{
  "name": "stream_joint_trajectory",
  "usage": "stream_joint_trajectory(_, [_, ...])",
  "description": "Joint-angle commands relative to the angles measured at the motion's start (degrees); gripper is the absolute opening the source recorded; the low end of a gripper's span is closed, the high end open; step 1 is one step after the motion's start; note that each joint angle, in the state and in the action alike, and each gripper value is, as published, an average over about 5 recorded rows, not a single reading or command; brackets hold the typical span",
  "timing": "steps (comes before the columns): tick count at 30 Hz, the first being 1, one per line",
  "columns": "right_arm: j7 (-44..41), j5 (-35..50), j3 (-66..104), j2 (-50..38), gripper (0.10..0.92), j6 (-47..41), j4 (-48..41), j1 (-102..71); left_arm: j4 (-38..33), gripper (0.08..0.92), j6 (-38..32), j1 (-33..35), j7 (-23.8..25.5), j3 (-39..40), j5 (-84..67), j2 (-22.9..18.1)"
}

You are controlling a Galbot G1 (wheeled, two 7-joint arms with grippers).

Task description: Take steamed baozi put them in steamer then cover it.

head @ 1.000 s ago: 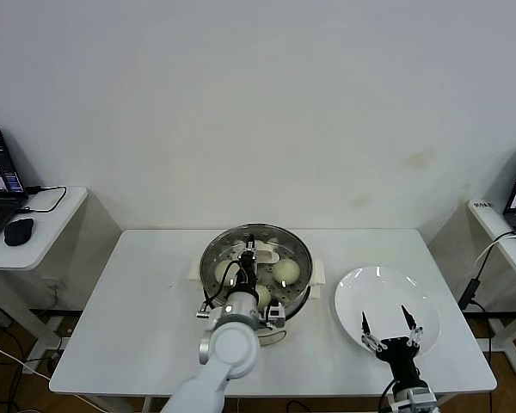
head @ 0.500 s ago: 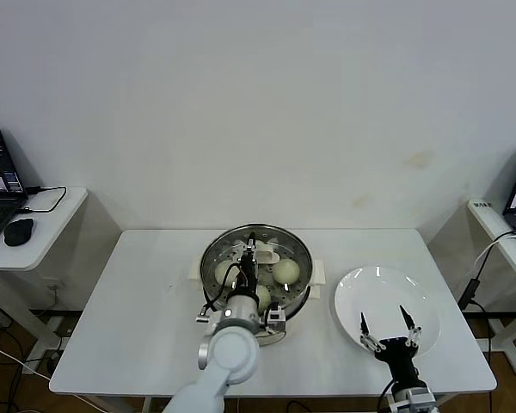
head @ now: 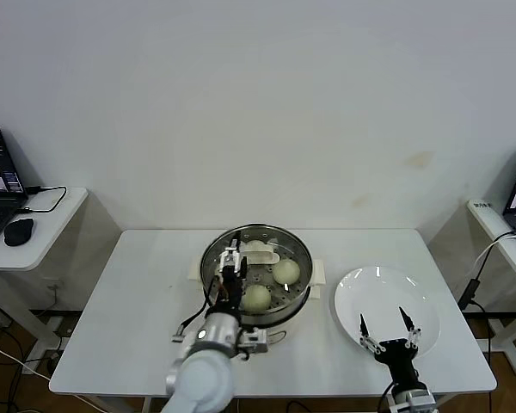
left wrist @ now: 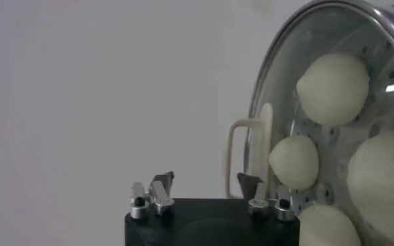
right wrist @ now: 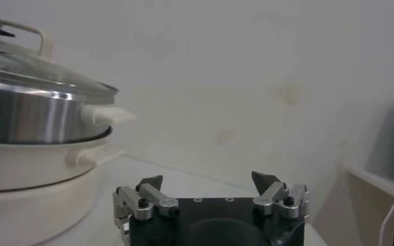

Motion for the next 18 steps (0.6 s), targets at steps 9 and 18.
stream_joint_trajectory(9, [0.0, 2.9, 0.4, -2.6, 0.823, 1.3, 0.7, -2.8, -12.6, 0.823, -33.3, 34.4, -32.5, -36.4, -85.9, 6.1])
stream_joint_trajectory(18, [0.0, 9.2, -0.4, -9.1, 0.823, 2.9, 2.9, -10.1, -9.3, 0.823, -42.6, 45.3, -32.0, -35.5, -92.5, 3.3])
